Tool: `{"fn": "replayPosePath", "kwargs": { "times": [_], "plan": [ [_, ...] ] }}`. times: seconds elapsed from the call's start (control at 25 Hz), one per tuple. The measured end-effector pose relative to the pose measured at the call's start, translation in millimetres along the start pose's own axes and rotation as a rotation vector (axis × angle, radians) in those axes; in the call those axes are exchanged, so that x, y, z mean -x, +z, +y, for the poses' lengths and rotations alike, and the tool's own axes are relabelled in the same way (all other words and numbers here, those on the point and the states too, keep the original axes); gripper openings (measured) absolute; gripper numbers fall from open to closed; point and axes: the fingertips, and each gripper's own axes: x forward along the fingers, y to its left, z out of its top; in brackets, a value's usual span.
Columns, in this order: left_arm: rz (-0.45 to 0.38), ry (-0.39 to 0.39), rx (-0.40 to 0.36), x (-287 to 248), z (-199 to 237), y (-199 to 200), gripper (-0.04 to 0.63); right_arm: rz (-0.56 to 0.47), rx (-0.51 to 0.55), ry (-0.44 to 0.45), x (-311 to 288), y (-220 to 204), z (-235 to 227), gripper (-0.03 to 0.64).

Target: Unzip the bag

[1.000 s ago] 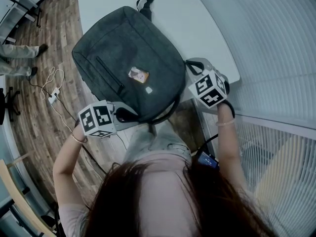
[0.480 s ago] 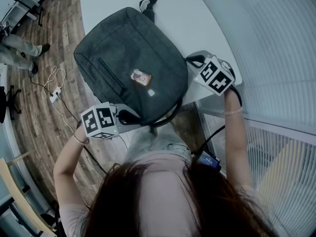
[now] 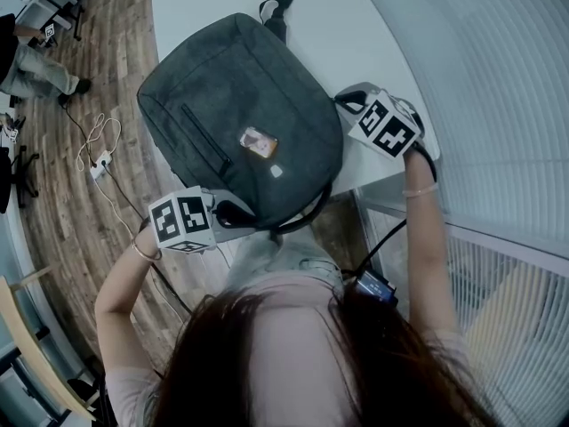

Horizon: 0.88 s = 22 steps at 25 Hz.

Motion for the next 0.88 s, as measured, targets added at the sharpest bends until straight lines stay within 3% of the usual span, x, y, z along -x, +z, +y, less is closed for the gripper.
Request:
{"fn": "replayPosePath", "kwargs": {
  "times": [0.88],
  "plan": [
    [0.011, -0.024, 0.026, -6.6, -2.9, 5.4, 0.057, -0.021, 0.065, 0.02, -20.1, 19.1, -23.3, 0.021]
  ]
}}
